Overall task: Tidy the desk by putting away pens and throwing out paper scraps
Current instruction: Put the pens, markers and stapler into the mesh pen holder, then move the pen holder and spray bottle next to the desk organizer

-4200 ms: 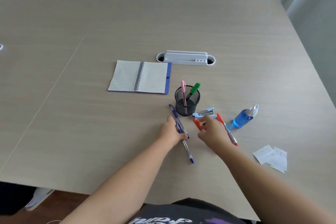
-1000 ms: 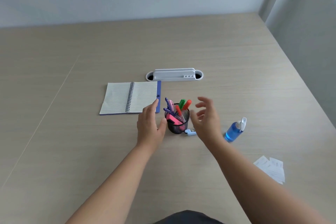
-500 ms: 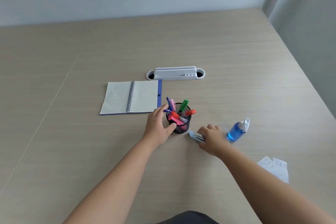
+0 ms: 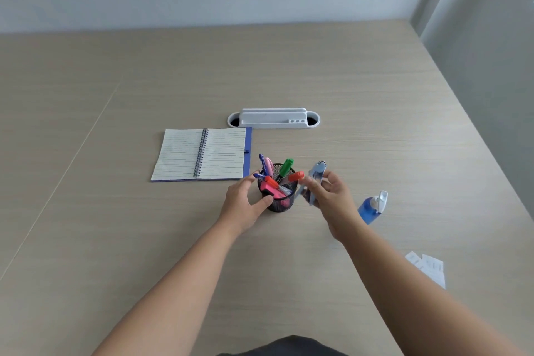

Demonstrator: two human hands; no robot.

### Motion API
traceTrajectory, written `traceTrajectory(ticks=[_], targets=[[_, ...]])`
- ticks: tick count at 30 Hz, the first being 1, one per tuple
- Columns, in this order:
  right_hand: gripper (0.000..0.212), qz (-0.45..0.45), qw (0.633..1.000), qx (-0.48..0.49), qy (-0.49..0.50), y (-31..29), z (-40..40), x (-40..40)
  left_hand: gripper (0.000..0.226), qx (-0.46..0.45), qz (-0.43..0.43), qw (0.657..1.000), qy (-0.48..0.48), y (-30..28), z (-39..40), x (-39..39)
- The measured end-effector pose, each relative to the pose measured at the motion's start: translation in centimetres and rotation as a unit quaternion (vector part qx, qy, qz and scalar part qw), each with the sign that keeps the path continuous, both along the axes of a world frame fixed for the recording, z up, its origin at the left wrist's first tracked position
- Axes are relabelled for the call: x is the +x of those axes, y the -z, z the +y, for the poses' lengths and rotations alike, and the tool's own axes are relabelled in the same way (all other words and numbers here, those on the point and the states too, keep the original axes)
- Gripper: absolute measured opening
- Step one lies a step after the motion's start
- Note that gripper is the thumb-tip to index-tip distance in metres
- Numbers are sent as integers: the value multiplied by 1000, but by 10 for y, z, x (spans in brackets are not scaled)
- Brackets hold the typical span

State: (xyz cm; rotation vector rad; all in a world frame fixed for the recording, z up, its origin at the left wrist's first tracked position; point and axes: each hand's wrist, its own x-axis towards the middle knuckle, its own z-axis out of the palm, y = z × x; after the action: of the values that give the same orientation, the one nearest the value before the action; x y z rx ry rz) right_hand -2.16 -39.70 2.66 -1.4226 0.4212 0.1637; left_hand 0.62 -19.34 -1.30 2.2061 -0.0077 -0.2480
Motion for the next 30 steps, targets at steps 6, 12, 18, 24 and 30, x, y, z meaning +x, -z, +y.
traceTrajectory(ticks=[6, 12, 18, 24, 30], targets=[[11, -48, 986, -160, 16, 9, 15, 1, 67, -8, 11, 1000, -5, -1, 1, 0], [44, -145, 929, -337, -54, 19, 13, -8, 65, -20, 16, 1000, -10, -2, -1, -1], [55, -126, 925, -351, -65, 26, 15, -13, 68, -43, 33, 998, -17, -2, -3, -2], [58, -88, 939, -329, -38, 32, 19, 0, 69, -42, 44, 998, -17, 0, -8, 14], [54, -62, 957, -284, -17, 26, 22, 35, 69, -47, 46, 998, -12, -1, -9, 50]])
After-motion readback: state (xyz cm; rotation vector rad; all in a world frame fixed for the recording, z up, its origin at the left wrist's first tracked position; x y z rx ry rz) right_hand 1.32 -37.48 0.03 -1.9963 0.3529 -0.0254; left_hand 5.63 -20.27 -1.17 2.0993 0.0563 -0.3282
